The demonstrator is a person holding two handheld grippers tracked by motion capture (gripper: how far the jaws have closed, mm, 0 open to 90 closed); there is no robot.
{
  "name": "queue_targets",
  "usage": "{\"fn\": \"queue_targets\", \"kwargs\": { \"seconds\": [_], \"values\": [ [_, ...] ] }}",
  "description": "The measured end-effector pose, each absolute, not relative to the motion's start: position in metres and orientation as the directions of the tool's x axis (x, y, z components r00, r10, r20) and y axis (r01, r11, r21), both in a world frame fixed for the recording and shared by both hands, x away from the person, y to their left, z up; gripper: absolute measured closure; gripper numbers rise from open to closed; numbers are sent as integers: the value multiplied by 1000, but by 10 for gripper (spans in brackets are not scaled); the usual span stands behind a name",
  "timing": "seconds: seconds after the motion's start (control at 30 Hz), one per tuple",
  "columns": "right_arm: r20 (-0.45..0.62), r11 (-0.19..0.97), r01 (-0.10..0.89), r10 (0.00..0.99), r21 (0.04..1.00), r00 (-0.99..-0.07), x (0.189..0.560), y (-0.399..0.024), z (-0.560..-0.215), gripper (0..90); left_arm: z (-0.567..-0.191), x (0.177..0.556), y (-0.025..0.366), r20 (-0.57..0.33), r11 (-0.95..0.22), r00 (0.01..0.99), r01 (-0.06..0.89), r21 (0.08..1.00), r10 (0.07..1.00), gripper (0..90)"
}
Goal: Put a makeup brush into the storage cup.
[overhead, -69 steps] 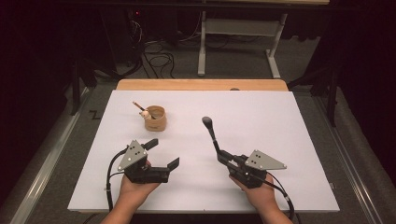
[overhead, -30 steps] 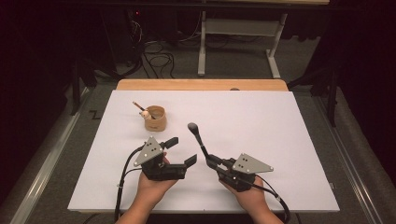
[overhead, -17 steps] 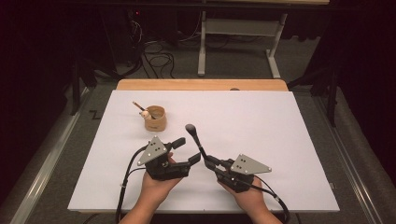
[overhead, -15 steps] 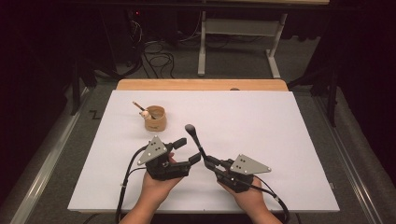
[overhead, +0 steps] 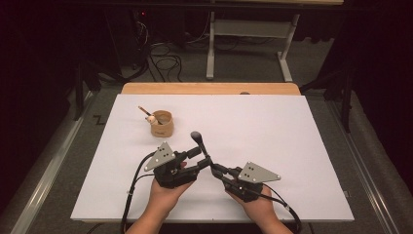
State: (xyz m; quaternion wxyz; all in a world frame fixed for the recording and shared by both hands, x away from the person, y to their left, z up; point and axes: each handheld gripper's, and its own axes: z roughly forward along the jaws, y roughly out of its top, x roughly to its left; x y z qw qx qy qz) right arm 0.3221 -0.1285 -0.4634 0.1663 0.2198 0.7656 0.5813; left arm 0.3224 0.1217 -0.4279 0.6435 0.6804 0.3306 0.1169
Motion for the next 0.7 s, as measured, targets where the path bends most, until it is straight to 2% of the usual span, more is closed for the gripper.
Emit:
{"fn": "queue_targets", "kwargs": {
  "seconds": [0.3, 0.7],
  "values": [
    [-5, 230, 138, 530, 963, -848, 322, -128, -464, 806, -427, 324, 124, -287, 65, 747, 312, 948, 599, 571],
    [-11, 239, 134, 523, 962, -852, 321, -125, -465, 806, -426, 327, 126, -309, 84, 740, 326, 942, 598, 615]
  ]
}}
